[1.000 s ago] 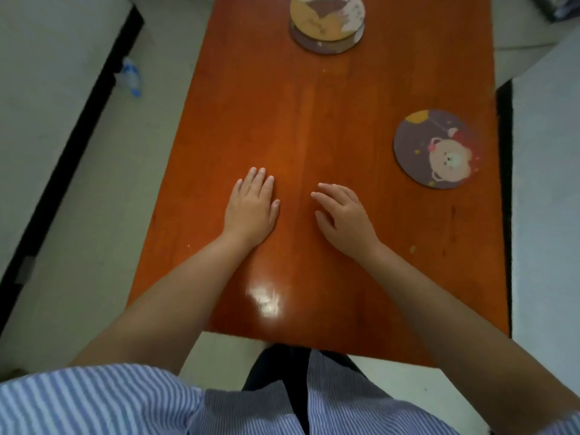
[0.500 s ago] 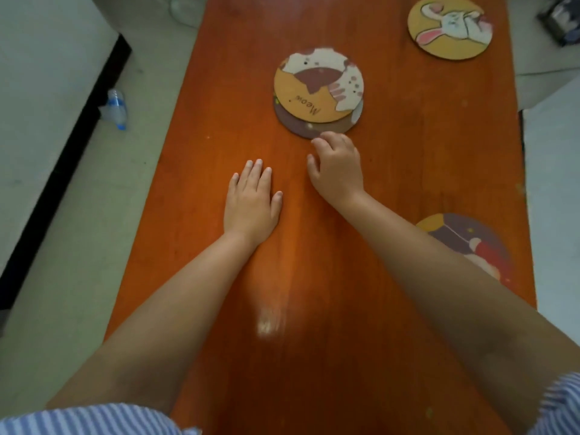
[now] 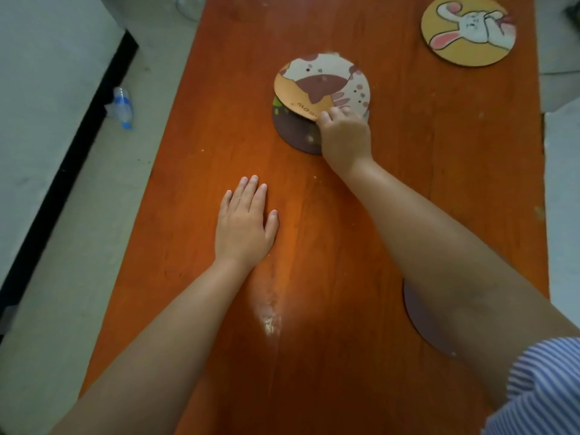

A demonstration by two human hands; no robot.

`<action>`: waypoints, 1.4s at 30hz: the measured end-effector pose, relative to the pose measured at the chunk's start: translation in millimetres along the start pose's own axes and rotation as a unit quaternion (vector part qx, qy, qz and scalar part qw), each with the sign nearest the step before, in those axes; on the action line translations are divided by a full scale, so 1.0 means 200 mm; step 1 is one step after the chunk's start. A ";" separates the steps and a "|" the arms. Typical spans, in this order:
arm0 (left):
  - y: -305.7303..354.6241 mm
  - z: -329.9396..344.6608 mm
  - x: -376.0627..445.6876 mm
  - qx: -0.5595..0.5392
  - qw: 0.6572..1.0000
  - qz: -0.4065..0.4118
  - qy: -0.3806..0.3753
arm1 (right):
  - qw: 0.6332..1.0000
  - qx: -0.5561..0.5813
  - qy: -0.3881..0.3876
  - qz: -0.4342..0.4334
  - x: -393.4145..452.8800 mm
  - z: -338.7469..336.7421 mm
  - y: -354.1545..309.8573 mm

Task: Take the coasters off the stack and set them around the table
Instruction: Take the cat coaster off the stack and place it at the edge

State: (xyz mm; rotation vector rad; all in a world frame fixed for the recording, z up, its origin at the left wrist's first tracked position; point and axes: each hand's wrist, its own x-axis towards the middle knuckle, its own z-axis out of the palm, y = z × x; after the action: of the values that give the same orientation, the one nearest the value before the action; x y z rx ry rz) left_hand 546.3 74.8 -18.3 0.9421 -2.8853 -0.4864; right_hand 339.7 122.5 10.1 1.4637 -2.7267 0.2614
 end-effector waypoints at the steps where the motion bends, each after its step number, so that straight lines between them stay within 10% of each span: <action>1: 0.00 0.00 0.00 -0.004 1.000 -0.001 0.001 | 1.000 0.002 0.006 0.001 -0.02 -0.02 0.00; 9: 0.01 -0.13 -0.07 -0.157 0.986 0.002 0.052 | 1.000 0.006 0.025 0.002 -0.75 -0.16 -0.19; 17: 0.03 -0.20 -0.65 -0.283 0.928 -0.139 -0.199 | 0.976 0.153 -0.152 -0.038 -1.48 -0.31 -0.59; 24: -0.11 -0.34 -0.90 -0.169 0.895 0.023 -0.412 | 0.946 0.120 -0.255 0.157 -1.67 -0.33 -0.62; 30: -0.01 -0.32 -0.83 -0.195 0.892 -0.019 -0.407 | 0.929 0.128 -0.287 0.193 -1.59 -0.29 -0.72; 37: -0.14 -0.30 -1.09 -0.223 0.878 -0.102 -0.412 | 0.805 0.331 -0.152 0.468 -1.92 -0.30 -0.71; 42: -0.20 -0.26 -1.34 -0.204 0.926 -0.053 -0.314 | 0.874 0.236 -0.138 0.401 -2.06 -0.30 -0.82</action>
State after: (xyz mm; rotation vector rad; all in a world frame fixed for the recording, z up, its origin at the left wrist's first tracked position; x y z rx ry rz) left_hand 794.7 187.2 28.3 1.0092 -3.0262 -1.5869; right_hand 701.0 382.7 45.4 0.2872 -3.5382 0.8398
